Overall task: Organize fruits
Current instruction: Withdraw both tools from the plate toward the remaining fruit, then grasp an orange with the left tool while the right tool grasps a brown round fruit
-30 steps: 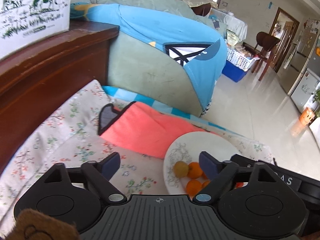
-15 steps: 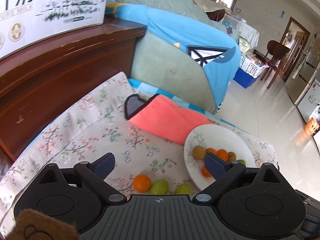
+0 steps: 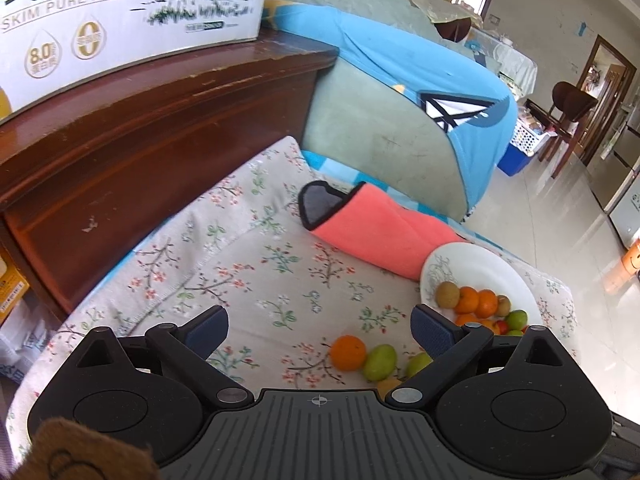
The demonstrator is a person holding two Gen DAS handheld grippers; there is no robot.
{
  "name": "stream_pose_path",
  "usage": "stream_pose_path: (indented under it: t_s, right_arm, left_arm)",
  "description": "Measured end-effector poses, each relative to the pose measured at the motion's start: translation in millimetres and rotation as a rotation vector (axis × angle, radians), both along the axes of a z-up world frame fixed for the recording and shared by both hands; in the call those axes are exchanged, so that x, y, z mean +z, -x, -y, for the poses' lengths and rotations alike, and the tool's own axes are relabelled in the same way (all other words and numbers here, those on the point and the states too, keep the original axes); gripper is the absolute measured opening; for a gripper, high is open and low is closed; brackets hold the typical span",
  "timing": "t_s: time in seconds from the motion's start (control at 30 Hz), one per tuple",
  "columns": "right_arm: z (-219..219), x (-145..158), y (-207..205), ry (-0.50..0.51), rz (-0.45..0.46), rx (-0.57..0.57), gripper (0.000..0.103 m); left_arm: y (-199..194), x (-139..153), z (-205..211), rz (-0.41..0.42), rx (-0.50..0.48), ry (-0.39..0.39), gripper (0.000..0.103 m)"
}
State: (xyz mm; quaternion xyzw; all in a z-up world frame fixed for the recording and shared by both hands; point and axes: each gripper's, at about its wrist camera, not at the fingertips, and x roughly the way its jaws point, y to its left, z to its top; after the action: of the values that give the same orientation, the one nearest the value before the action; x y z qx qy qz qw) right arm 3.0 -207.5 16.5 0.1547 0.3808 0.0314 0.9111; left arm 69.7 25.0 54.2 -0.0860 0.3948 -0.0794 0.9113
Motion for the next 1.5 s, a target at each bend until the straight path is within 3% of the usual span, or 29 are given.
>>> stream_pose_path:
  t_s: [0.27,0.53,0.87,1.03,1.13,1.5]
  right_arm:
    - [-21.8,-0.9,0.7,0.01,0.046,0.102,0.086]
    - [-47.1,-21.0,-4.9,0.033,0.023,0.205,0.071]
    - [-64.4,-46.7,-19.6,0.065,-0.005,0.215,0.051]
    - [-69.5,-51.5,-26.6,0.074,0.004,0.209,0.043]
    - [-73.2,-51.9,-28.5,0.105,0.011,0.214,0.03]
    - [-63.1,-39.9,-14.9,0.054,-0.021,0.221,0.03]
  left_arm:
    - [-5.7,2.8,-19.6,0.018,0.049,-0.001,0.099]
    - [-10.5,-3.2,-13.3,0.0,0.034,-0.058,0.099]
    - [-27.9,-28.5,-1.8,-0.068,0.04,-0.114,0.099]
    - [-36.1,-38.0,2.3,-0.105,0.069,-0.08,0.099]
    - [-39.4,-42.6,5.2,-0.125,0.09,-0.055,0.099]
    - [-46.5,-59.5,17.8,-0.204,0.138,0.0,0.097]
